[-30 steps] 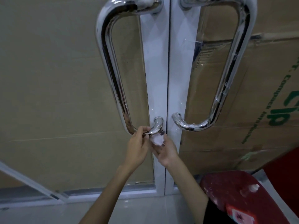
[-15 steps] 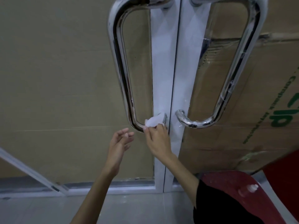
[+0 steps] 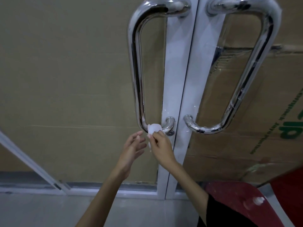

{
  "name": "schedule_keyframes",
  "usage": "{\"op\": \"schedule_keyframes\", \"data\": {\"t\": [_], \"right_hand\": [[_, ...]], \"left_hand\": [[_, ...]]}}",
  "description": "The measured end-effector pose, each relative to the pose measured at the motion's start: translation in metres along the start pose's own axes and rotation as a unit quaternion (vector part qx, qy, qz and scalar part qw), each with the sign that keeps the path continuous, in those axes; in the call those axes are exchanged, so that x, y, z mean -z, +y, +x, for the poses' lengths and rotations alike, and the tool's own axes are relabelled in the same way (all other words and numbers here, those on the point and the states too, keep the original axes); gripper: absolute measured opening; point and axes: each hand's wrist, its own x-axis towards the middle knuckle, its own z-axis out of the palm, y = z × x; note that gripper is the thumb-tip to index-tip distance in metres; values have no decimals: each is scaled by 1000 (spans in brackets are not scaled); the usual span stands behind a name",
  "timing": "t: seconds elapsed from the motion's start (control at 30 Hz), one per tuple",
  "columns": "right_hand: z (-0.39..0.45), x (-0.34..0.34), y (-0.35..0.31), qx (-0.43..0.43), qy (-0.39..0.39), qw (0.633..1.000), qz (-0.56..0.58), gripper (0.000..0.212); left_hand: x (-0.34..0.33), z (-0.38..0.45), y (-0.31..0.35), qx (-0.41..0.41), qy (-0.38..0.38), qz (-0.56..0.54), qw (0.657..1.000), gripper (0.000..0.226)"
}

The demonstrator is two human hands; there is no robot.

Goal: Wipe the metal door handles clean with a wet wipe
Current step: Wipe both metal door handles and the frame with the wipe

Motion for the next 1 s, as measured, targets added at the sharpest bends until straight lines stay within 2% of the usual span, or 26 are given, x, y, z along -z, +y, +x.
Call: {"op": "schedule_keyframes", "data": {"t": [0.1,0.2,0.3,0.43,0.57,0.67,0.73,0.87,0.93,1.0], "right_hand": [[-4,17,1,-13,-81,997,-5,36],[-2,35,3,-12,-102,995,-5,24],[-3,55,2,-7,-113,994,-9,17],[-7,83,2,-44,-60,995,71,10],[-15,109,8,-112,2,971,211,10],[-22,119,8,-141,29,963,228,9],[-25,125,4,-151,15,962,228,19],[-25,135,1,-219,15,933,286,27],[-22,138,3,-248,48,919,304,29],[-20,139,5,-267,93,915,289,26]], "left_hand": [[-10,-3,0,10,-24,-22,999,27],[-25,-2,3,14,-32,-51,998,27],[-46,-1,7,-7,-52,-59,997,17],[-66,4,15,18,-61,-118,991,10],[-82,11,21,40,-88,-78,992,13],[-92,15,23,44,-97,-51,993,16],[-96,18,25,44,-102,-27,993,19],[-98,22,34,66,-160,18,985,41],[-96,21,32,66,-174,56,981,42],[-92,19,26,39,-157,87,983,34]]}}
